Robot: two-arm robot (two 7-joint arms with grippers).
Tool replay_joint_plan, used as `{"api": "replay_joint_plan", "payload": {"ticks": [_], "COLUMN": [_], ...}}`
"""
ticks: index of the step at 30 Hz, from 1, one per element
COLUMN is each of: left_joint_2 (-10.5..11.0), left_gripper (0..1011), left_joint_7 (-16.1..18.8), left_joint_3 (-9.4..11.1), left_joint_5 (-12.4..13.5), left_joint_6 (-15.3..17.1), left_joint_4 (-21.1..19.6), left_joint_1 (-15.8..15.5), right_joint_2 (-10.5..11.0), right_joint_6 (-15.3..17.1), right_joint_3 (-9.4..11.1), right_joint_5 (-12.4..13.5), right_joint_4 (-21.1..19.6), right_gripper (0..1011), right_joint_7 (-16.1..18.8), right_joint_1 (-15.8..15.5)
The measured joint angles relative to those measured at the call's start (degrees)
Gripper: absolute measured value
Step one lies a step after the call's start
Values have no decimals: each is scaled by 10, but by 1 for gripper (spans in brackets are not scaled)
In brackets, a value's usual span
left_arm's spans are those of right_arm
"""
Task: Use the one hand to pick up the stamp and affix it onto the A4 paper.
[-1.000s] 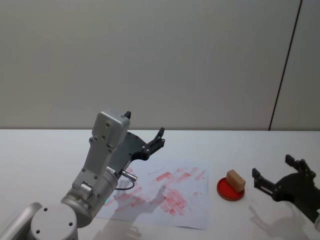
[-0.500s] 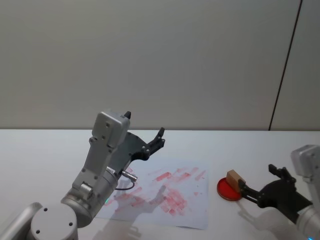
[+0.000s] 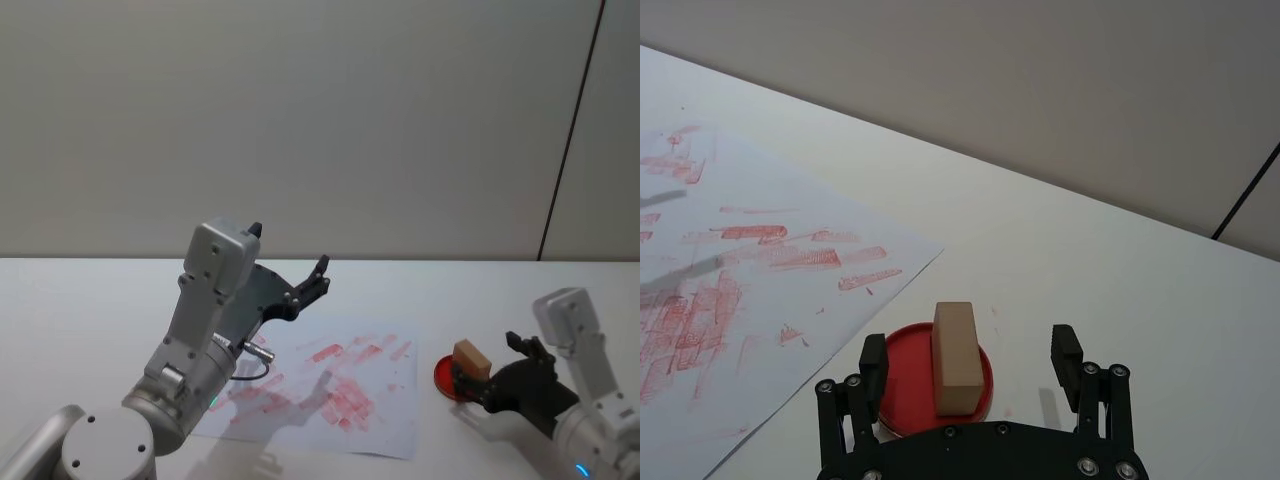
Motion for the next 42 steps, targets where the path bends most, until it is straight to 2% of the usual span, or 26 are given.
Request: {"api": "replay_joint_plan", "payload": {"ticks": [11,19,26,28,29,31,32,36,37,42], "left_joint_2": [0,0,0,0,0,0,0,0,0,0], "left_gripper": [1003,1002,1002,1002,1002,1003,1002,1002,1002,1002], "left_joint_7": [0,0,0,0,0,0,0,0,0,0], "left_joint_3": [0,0,0,0,0,0,0,0,0,0], "left_joint_5": [0,0,0,0,0,0,0,0,0,0], "left_joint_6": [0,0,0,0,0,0,0,0,0,0], "left_joint_4": [0,0,0,0,0,0,0,0,0,0], "left_joint_1": [0,0,0,0,0,0,0,0,0,0], "right_joint_2": [-27,-35,-40,-41,-41,-42,-42,-43,-43,-43], "right_joint_6": [-2,-3,-4,-4,-4,-4,-4,-4,-4,-5], "right_joint_3": [-13,-17,-19,-19,-19,-20,-20,-20,-20,-20], "right_joint_5": [-18,-24,-27,-28,-28,-29,-29,-29,-29,-30], "right_joint_4": [48,63,71,72,73,74,75,76,76,77], "right_gripper": [994,808,570,534,476,427,364,287,234,219], "right_joint_7": [3,3,4,4,4,4,4,4,4,5], "right_joint_1": [33,43,48,49,49,50,51,52,52,52]}}
